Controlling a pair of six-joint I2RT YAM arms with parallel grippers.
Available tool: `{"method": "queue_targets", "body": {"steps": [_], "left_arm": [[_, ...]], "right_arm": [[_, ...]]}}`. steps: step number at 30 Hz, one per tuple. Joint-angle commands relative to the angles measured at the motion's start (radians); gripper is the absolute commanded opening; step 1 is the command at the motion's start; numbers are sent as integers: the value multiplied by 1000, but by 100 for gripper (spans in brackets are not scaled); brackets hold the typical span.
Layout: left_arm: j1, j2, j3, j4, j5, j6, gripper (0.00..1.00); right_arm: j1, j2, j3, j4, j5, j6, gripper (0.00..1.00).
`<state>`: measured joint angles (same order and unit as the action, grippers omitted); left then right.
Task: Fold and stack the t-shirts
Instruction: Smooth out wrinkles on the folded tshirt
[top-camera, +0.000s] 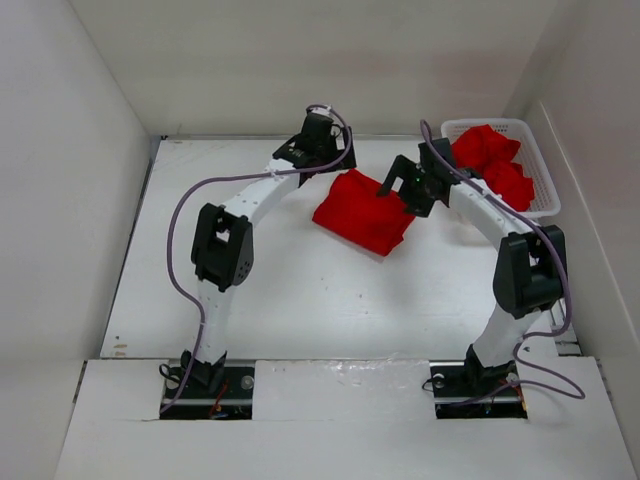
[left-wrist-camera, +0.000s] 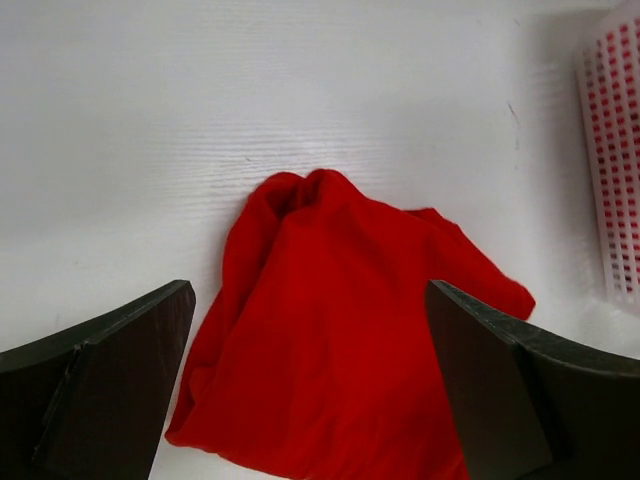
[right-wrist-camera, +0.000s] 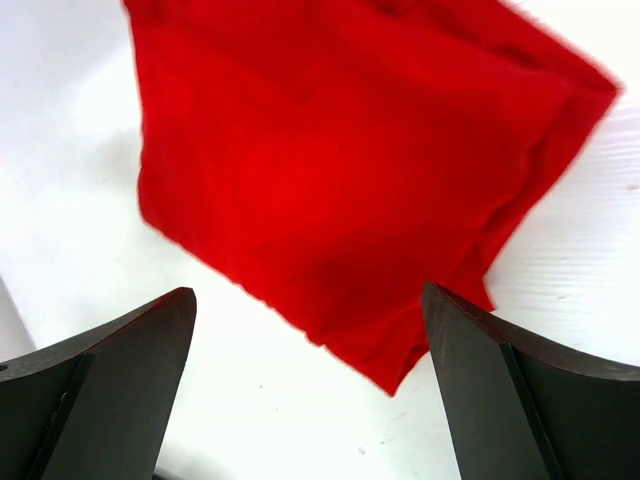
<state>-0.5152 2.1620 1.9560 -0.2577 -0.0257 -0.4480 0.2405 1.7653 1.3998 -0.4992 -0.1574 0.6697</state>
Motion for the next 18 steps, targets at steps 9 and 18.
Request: {"method": "queue_targets", "body": {"steps": [9,18], "left_arm": [[-25,122,130,80,325,180,36],[-2,243,162,136,389,132,8]], "right_arm": [[-49,22,-51,253,-139,79,99],[-101,223,-42,333,-183,90,80]]}}
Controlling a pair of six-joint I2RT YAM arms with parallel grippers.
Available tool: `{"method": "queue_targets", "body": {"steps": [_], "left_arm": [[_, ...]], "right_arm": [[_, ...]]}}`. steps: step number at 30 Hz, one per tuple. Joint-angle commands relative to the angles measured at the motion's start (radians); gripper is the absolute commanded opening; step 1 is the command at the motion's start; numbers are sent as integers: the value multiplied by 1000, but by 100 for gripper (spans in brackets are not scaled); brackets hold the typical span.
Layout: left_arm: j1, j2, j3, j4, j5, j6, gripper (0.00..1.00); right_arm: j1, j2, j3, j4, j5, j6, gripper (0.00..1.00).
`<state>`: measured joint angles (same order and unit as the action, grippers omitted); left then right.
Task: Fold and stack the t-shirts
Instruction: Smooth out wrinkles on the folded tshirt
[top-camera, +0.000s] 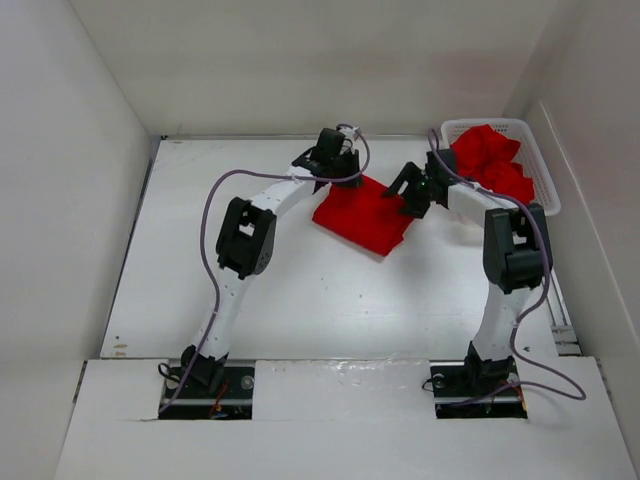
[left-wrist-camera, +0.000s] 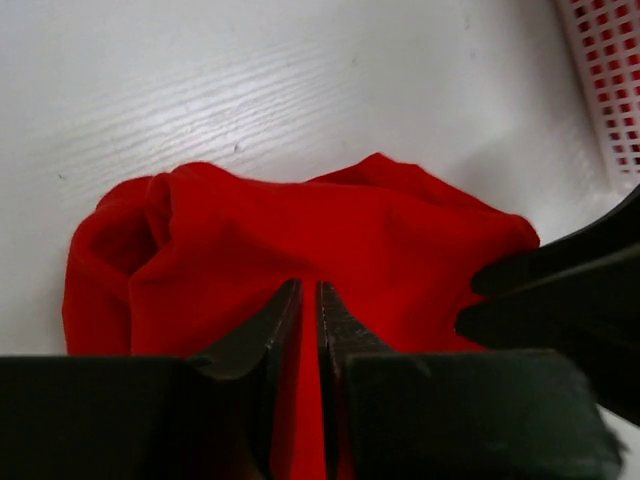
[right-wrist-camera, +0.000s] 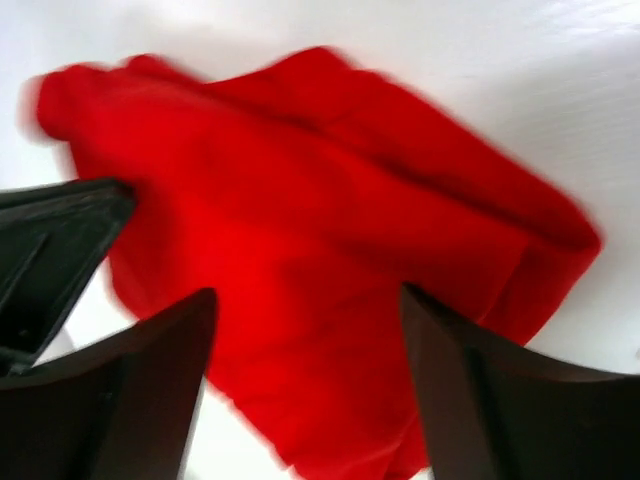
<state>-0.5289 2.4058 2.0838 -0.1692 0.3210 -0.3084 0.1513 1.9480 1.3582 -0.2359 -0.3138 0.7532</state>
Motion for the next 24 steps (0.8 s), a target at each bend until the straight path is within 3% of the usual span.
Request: {"method": "queue_targets", "body": {"steps": [1,3,4,5,12,16,18,19,20,23,24], "left_arm": [[12,18,35,48,43,-17,7],[12,36,35,48,43,-26,2],[21,50,35,48,27,-26,0],[21,50,35,48,27,-26,0],[32,69,-34,69,4,-57,0],[52,41,-68,79,62,-84,3],[52,-6,-68,79,53,-60,28],[52,-28,-68,79,44,-48,70],[52,-51,-68,79,33,-34,97],[52,-129,-53,59,0,20,100],[52,-145,-39,47,-14,31,100]], "right_arm": [[-21,54,-1,70,-27,6,75],[-30,84,-1,70,-27,6,51],[-30,85,-1,70,-15,6,33],[-39,100,-1,70,-15,6,27],[-39,120,-22,70,-2,15,26],[-39,98,-7,43,7,-3,26],[-29,65,18,9,42,-43,33],[-4,51,50,-9,53,-61,39],[7,17,67,-47,68,-92,54],[48,-40,119,-83,108,-115,74],[48,-82,119,-83,108,-115,84]]}}
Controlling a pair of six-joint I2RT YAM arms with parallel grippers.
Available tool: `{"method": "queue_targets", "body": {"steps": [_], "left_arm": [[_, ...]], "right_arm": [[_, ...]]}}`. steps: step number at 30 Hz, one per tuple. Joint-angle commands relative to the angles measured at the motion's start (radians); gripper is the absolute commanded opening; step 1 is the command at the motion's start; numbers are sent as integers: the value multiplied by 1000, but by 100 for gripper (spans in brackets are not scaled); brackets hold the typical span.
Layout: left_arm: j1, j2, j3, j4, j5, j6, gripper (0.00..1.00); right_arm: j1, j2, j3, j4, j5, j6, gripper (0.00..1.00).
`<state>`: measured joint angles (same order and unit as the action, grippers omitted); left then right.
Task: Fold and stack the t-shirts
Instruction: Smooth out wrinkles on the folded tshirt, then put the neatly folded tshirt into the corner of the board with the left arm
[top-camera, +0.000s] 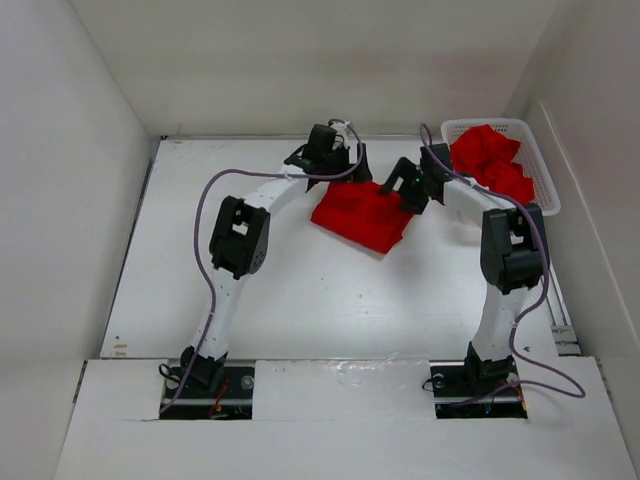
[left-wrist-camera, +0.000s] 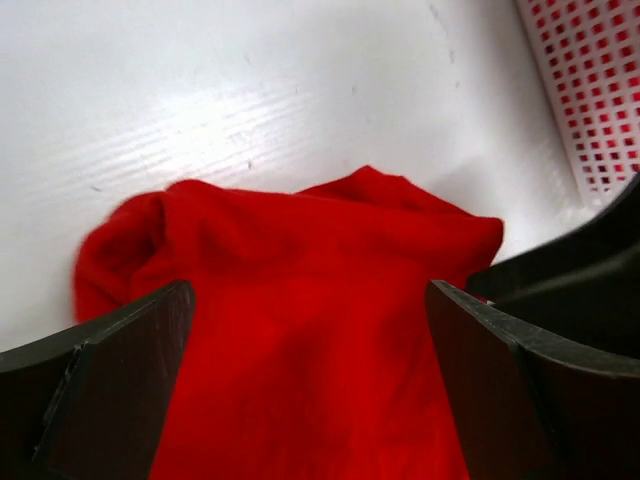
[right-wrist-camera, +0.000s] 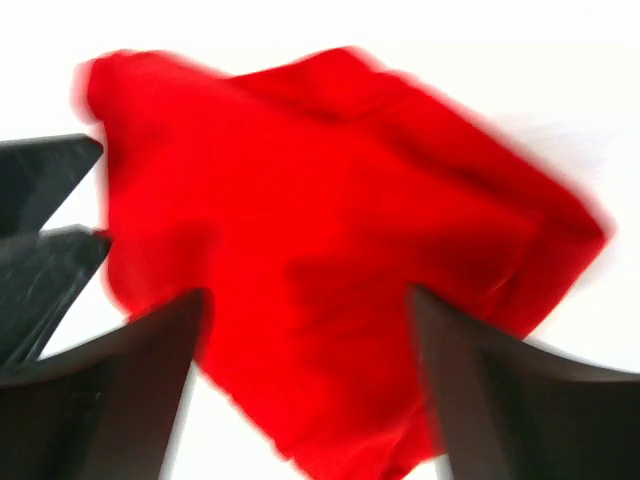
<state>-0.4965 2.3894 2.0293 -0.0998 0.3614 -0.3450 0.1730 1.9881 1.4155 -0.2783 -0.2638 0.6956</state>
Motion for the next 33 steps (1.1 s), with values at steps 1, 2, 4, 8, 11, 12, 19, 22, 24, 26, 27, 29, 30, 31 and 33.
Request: {"method": "queue_targets", "body": {"steps": [1,2,4,8,11,12,19,22,24,26,27,29,30,31,33], "left_arm": [[19,-159,43,-58,-55,77,100],[19,-176,43,-76,-68,86,100],[19,-222,22,-103,-103,97,100],[19,-392,-136,-112,-186,97,100],[19,-440,-207,-129,-214,118,100],[19,-449,-221,-129,-214,118,100],[29,-320,-146,-212,-253,139,100],[29,-251,-109,-233,-275,149,100],[29,-220,-96,-233,-276,149,100],[29,-170,-67,-233,-276,158,100],[29,-151,-58,-233,-285,158,100],[29,-107,-44,-242,-311,140,100],[29,-98,-44,-242,-311,130,96],[29,-98,-44,-242,-320,130,93],[29,-88,-75,-209,-320,109,78]], "right_arm": [[42,-142,72,-41,58,-67,99],[55,-164,72,-41,46,-67,99],[66,-230,72,-52,46,-67,99],[85,-350,14,-74,92,-76,99],[103,-466,-58,-122,176,-76,99],[114,-500,-111,-131,240,-76,99],[123,-738,-277,-217,406,-67,99],[114,-808,-323,-217,406,-56,99],[103,-850,-346,-226,406,-56,99],[85,-870,-362,-236,406,-56,99],[85,-882,-372,-245,406,-56,99],[85,-882,-372,-255,406,-67,99],[76,-891,-372,-256,406,-67,99],[76,-891,-372,-269,406,-67,99],[76,-891,-381,-269,397,-58,99]]}}
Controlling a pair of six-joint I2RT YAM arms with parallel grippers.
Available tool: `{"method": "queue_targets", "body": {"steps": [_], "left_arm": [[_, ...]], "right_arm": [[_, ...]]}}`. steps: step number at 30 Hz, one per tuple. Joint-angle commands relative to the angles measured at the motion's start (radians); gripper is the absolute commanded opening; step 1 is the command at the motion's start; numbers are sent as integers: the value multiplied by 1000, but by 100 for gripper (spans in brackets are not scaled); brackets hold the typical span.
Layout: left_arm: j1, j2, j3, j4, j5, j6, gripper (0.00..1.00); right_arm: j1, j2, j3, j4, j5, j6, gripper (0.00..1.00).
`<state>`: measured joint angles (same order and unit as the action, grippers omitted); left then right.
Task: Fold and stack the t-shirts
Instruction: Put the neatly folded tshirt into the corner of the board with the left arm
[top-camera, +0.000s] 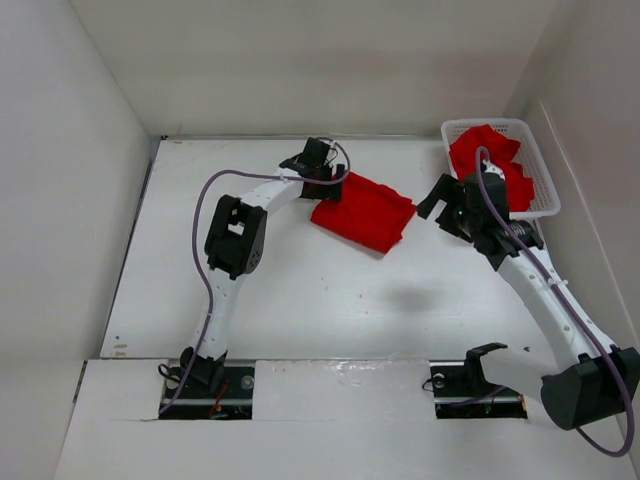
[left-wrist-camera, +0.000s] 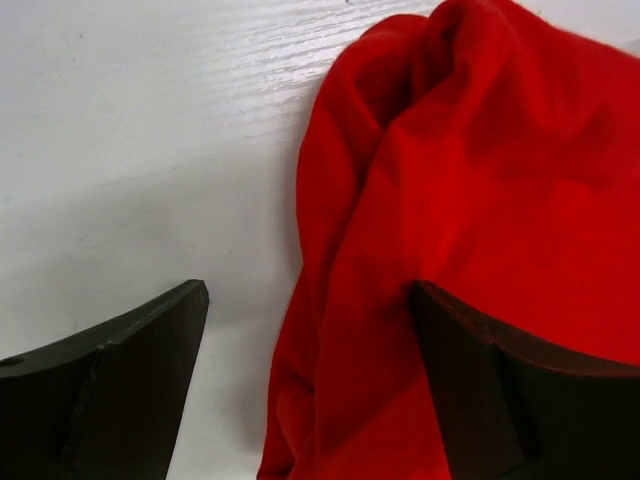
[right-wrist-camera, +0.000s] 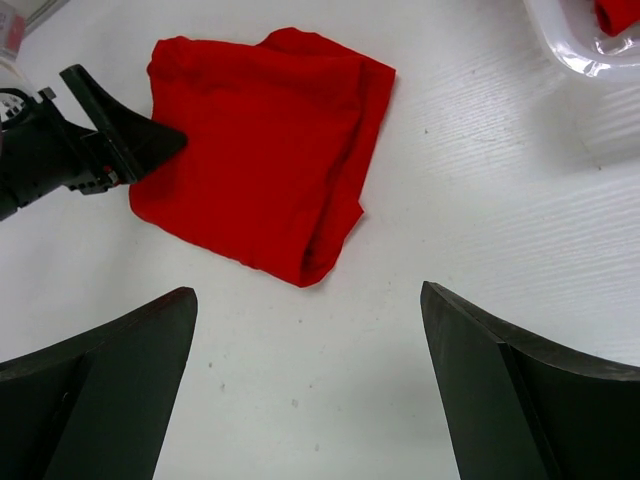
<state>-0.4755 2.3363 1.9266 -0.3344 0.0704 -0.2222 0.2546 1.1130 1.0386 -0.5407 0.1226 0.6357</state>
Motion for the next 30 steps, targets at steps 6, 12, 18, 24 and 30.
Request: {"method": "queue_targets", "body": {"steps": [6,12,18,24,30], "left_arm": [[8,-35,-24,57,-20,-23,40],[37,-77,-99,95,17,-32,0],[207,-238,-241,158,68,-26,0],[377,-337,-304,167,65,82,0],[550,-298,-169,120,60,155,0]], "right_arm": [[-6,-16,-5,-7,-11,12,99],[-6,-44,-5,-37,9,12,99],[-6,-73,-24,-18,9,21,99],[-6,-73,-25,-8,18,21,99],[-15,-16,9,-8,28,21,99]]}}
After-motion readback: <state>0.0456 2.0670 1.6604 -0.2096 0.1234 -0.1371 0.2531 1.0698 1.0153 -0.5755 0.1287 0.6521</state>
